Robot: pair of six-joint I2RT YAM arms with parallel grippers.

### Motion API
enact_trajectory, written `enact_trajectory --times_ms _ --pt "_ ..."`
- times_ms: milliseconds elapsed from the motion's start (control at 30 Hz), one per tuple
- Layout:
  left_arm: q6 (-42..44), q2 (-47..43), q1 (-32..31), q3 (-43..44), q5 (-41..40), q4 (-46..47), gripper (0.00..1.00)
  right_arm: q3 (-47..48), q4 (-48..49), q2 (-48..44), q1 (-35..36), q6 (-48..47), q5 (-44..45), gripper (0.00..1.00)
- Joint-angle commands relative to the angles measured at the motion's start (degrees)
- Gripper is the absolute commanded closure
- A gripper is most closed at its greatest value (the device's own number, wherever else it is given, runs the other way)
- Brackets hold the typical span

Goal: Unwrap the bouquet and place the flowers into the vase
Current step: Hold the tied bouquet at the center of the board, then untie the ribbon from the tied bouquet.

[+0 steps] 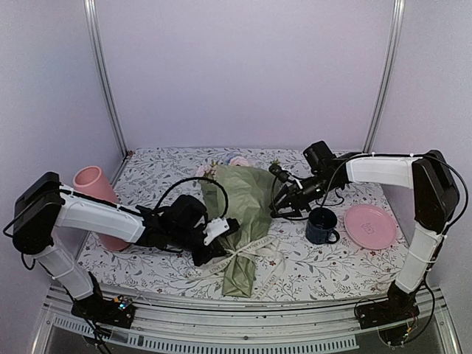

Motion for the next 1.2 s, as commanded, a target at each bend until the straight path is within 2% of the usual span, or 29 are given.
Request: enact_trajectory --times_ms 0,233,400,633,800,1167 --pt "0.13 0.38 -0.32 0.27 0.73 0.06 0.99 4.71 1.58 3.65 1.94 0.43 -0.82 0.43" --pt "-1.13 0.67 -0.49 0.36 0.99 1.35 1.0 11.35 7.14 11.04 3.55 7.38 -2.63 0.44" --pt "-2.15 -0.51 -1.11 -0.23 -1.64 2.94 1.0 14.97 11.7 17.09 4.13 14.61 -2.12 0.46" --pt "-7.93 -2.59 -2.39 -2.17 -4.33 12.15 1.0 16.35 13.97 23.57 4.8 21.15 -1.63 0.49" --pt "-9.02 -2.93 -4.66 -1.49 -9.84 15.38 1.0 16.09 14.03 25.76 5.03 22.82 0.7 0.5" --pt "-6.47 -9.65 -7.03 2.76 -17.24 14.06 1.0 15.99 13.53 28.65 5.03 24.13 2.6 0.5"
